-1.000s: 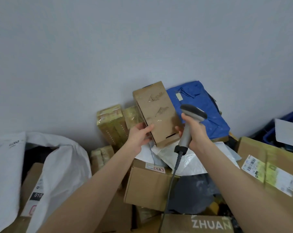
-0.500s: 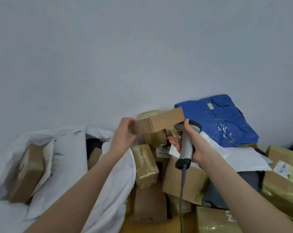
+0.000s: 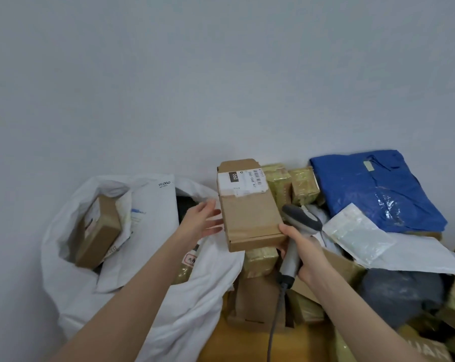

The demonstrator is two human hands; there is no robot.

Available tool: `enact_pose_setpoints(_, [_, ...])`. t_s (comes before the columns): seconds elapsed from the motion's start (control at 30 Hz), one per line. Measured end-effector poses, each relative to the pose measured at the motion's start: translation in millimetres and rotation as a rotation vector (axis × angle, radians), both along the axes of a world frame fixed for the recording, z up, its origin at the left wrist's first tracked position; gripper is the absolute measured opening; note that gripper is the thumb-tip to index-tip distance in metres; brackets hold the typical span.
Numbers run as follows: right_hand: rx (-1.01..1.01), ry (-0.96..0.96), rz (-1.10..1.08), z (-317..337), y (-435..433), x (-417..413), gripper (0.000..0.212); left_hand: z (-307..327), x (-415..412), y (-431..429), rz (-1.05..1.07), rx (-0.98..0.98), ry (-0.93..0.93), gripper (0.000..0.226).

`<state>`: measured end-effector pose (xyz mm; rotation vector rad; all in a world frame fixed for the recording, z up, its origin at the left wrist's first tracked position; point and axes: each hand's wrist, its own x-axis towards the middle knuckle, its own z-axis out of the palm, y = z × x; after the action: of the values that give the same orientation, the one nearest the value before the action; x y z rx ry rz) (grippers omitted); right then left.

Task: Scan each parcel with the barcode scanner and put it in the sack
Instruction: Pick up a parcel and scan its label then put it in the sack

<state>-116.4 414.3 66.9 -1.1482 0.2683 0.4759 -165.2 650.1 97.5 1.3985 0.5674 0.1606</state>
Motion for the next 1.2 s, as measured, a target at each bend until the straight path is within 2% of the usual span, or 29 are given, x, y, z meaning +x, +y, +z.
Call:
enact_pose_setpoints(0.07, [-0.024,-0.029,0.028,-8.0,-4.5,-5.6,0.030,-4.5,-4.0,-0.3,-0.038,0.021,0.046,0.049])
enact_pose_setpoints(0.2, [-0.101,-0.092,0.099,-20.1,-22.1,-10.2,0.040,-0.5,1.0,4.0,0.060,0.104,-0.018,0.039])
enact_pose_setpoints(0.3, [-0.099,-0.137,0.182,-18.6,-34.4,-7.4,0.031,12.4,1.9,13.4,0.120,0.061,0.053,0.037])
enact_pose_setpoints(0.4, [-0.076,-0.168,0.231,-13.9,-42.1,-1.7,0.024,22.0,-8.1,25.9,-0.022,0.248,0.226,0.040])
enact_pose_setpoints(0.47, [-0.051,-0.180,0.219,-10.1,-43.2,2.1,0.025,26.3,-16.4,31.2,-0.107,0.303,0.283,0.044])
enact_pose_setpoints(0.57, [-0.086,-0.149,0.109,-5.6,-41.4,5.7,0.027,27.5,-25.8,34.5,-0.011,0.257,0.247,0.047])
enact_pose_setpoints(0.67, [-0.129,-0.145,0.025,0.3,-38.6,3.6,0.025,20.6,-32.4,31.1,0.142,0.114,0.170,0.041])
enact_pose_setpoints(0.93, [-0.092,-0.280,0.348,26.5,-12.7,-53.1,0.014,-18.2,-33.1,-13.0,0.270,-0.126,0.023,0.043])
enact_pose_setpoints(1.2, [-0.105,-0.339,0.375,42.6,-5.3,-78.2,0.020,-31.3,-30.8,-19.6,0.277,-0.001,0.039,0.039])
